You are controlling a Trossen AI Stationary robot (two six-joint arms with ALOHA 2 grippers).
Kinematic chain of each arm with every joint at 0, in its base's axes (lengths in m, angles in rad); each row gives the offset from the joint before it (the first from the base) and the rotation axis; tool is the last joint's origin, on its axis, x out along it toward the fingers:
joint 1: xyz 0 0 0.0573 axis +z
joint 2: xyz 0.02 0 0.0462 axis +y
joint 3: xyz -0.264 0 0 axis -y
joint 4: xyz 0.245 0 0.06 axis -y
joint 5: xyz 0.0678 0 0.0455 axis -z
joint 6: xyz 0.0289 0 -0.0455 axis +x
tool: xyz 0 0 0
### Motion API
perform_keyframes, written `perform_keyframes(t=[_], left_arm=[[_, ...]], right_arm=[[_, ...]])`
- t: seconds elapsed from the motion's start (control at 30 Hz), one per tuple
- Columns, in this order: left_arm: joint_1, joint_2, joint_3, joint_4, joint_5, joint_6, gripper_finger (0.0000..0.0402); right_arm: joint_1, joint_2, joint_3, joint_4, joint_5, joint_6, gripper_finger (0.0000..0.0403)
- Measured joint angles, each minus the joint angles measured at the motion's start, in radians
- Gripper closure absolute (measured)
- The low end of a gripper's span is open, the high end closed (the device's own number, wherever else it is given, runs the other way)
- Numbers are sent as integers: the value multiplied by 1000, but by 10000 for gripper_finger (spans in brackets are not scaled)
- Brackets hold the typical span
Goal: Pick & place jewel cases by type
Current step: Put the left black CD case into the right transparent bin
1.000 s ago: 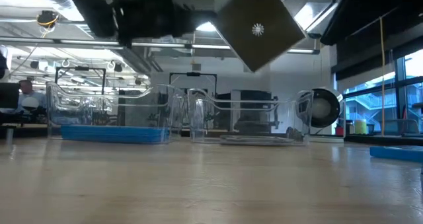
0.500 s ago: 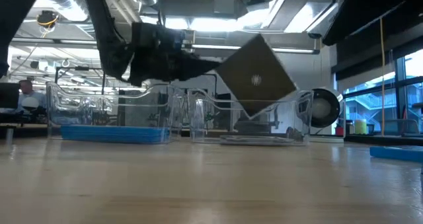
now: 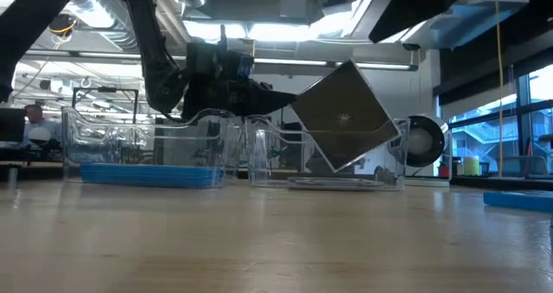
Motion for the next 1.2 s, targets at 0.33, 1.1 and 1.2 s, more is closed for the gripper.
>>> perform_keyframes(t=[0.33,1.1,1.2], left_arm=[[25,32,18,2,-7,28,362],[32,31,19,-26,27,66,355],[32,31,19,-26,28,66,355]], right_arm=[[-91,6,-1,-5,-101,25,253],[-182,-84,-1,-401,-59,134,253],[-168,-164,-1,-382,-90,99,253]])
